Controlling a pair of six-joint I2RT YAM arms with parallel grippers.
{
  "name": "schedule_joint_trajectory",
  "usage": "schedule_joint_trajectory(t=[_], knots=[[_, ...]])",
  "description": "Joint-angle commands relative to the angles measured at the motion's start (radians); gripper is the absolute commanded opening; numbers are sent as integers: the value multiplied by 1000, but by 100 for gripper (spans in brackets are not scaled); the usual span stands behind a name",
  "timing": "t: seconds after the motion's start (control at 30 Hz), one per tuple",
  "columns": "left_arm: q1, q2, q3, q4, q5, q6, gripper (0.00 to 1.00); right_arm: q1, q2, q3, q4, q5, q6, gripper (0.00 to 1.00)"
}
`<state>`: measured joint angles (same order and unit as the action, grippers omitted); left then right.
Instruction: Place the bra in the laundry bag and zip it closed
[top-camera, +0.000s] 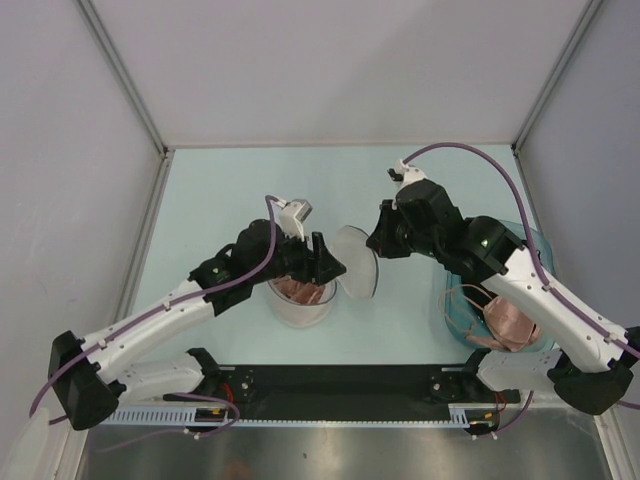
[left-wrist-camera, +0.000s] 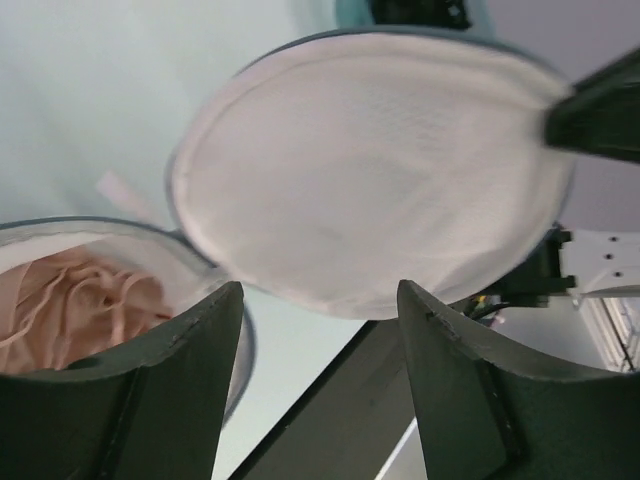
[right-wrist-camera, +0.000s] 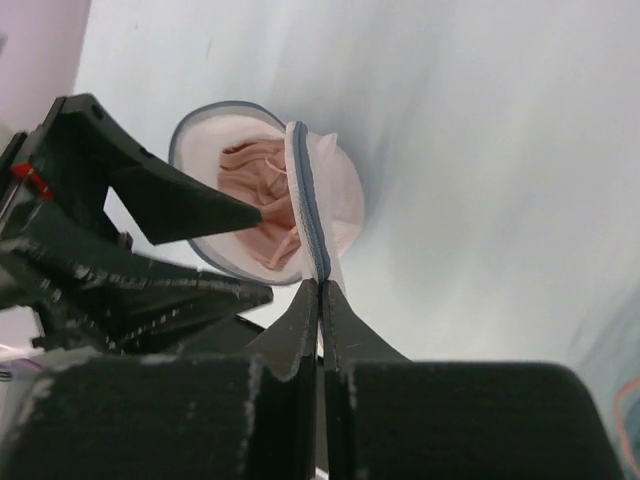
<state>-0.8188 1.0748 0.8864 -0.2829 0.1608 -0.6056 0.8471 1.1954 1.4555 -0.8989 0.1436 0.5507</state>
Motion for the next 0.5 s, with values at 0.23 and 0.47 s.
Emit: schedule_joint_trajectory(t=[0.23, 0.47], knots=[[-123, -183, -138, 192, -204, -2, 69, -16, 0, -21, 66, 40, 129, 0], [-128, -207, -155, 217, -137, 20, 72, -60, -5, -67, 103, 65, 158, 0]])
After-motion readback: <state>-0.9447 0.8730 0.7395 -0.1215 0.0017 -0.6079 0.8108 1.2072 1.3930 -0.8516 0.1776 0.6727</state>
